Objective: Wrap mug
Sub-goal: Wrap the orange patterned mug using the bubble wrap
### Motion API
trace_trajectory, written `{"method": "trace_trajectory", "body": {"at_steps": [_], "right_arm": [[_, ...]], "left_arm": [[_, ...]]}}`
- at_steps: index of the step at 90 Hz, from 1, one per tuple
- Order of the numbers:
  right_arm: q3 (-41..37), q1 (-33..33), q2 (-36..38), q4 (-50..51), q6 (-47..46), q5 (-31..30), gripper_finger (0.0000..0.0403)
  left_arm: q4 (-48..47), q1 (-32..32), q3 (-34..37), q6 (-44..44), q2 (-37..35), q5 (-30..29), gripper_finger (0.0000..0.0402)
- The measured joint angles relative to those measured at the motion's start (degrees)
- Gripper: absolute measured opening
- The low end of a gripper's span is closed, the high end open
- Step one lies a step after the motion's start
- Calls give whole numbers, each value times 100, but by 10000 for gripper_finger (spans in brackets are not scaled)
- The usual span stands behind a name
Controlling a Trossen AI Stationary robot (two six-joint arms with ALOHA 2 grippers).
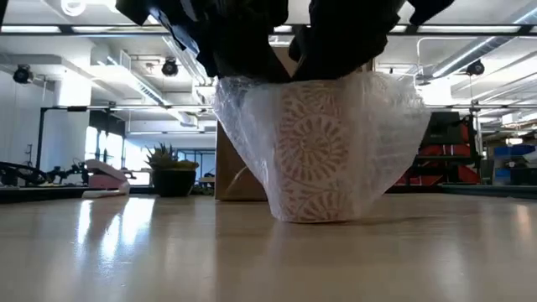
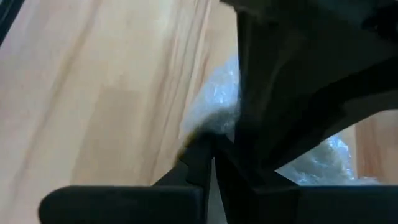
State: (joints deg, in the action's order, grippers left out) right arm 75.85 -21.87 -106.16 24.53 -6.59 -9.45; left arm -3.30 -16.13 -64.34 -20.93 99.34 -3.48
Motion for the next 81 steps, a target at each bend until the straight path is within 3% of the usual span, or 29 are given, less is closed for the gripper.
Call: {"method": "trace_trajectory", "body": {"at_steps": [32, 58, 81], "right_arm": [[-13, 2, 7, 105, -101, 44, 8], [-20, 15, 7, 95, -133, 38, 8], [-24, 15, 1, 59, -127, 35, 8]], "left_arm": [[-464, -208, -76, -247, -715, -13, 0], [-2314, -327, -58, -853, -697, -116, 0], [-1618, -342, -13, -642, -366, -289, 0]]}}
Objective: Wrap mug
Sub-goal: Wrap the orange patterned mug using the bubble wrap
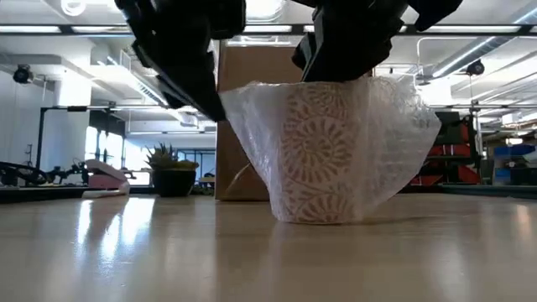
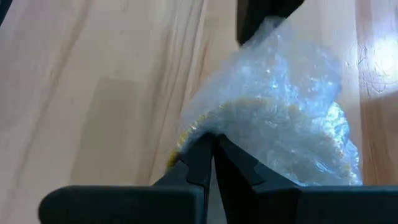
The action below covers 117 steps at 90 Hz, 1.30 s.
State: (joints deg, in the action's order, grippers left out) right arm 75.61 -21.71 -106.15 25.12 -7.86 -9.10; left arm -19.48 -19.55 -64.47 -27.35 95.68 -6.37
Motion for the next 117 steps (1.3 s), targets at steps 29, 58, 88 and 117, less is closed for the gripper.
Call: {"method": "trace_trajectory", "body": {"at_steps": [29, 58, 88, 117], "right_arm": [[-2, -4, 0, -11, 24, 41, 8], [-9, -2, -4, 31, 48, -7, 8], [92, -2, 540, 670, 32, 14, 8], [-76, 9, 654, 319, -111, -442, 8]], "left_arm": [[697, 50, -170, 481, 41, -85, 0], [1184, 162, -156, 542, 473, -177, 0], [1206, 169, -162, 544, 487, -188, 0], [1206, 166, -151, 544, 474, -207, 0]]}}
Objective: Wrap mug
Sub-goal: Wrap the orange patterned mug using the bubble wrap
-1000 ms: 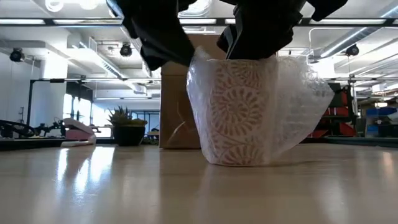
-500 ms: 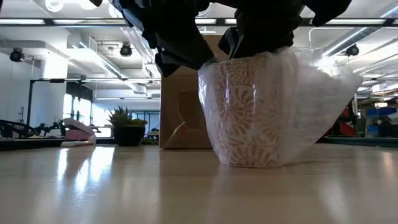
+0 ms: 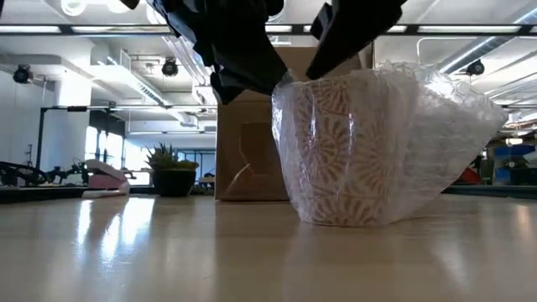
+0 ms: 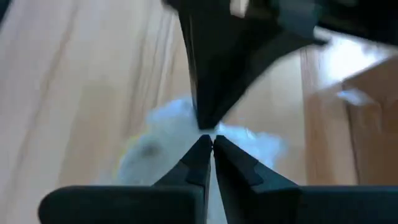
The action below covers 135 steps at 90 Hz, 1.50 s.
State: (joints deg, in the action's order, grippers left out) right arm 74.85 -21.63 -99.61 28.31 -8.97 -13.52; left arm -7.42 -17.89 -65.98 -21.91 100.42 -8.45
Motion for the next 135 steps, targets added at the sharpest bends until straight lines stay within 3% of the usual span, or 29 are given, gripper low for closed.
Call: {"method": "trace_trajectory", "body": {"at_steps": [38, 69, 91, 104, 118, 135], "right_arm": [[-88, -2, -630, -198, -19, -28, 8], [-103, -2, -385, -119, 41, 68, 8], [257, -64, 278, 923, 123, 116, 8], [217, -109, 646, 1543, -316, 107, 8], [-18, -188, 629, 1557, -455, 199, 8], [-25, -186, 61, 1257, -277, 195, 8]], "left_arm": [[22, -46, -87, 24, -87, 62, 0], [249, -52, -37, 28, 181, 179, 0], [276, -42, -44, 20, 181, 181, 0], [295, -39, -37, 18, 184, 179, 0], [350, -39, -33, 20, 188, 161, 0], [435, -37, -33, 28, 192, 144, 0]]}}
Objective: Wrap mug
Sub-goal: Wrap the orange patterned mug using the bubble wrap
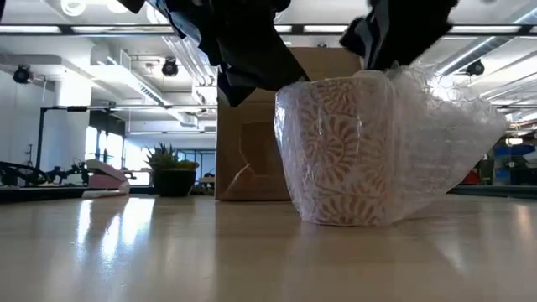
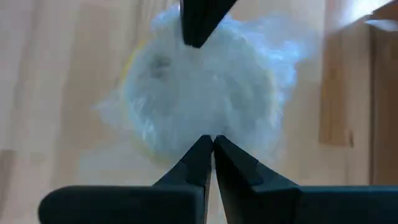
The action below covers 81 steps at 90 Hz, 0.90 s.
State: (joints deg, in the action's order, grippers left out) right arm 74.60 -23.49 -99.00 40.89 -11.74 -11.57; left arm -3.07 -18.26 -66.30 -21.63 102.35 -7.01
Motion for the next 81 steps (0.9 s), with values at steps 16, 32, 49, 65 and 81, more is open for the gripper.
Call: {"method": "trace_trajectory", "body": {"at_steps": [16, 32, 49, 65, 81], "right_arm": [[189, 36, -480, -110, 259, 16, 8], [301, 103, -735, -90, 277, 108, 8], [313, 107, -735, -162, 284, 128, 8], [300, 103, -741, -228, 386, 159, 8], [285, 96, -472, 8, 388, 196, 8]], "left_arm": [[53, 17, 2, 13, 2, 7, 0], [185, 20, -4, 107, 12, 4, 0], [549, 46, 2, 174, 75, -157, 0], [792, 129, -26, 253, 405, -243, 0], [807, 151, -39, 251, 639, -225, 0]]}}
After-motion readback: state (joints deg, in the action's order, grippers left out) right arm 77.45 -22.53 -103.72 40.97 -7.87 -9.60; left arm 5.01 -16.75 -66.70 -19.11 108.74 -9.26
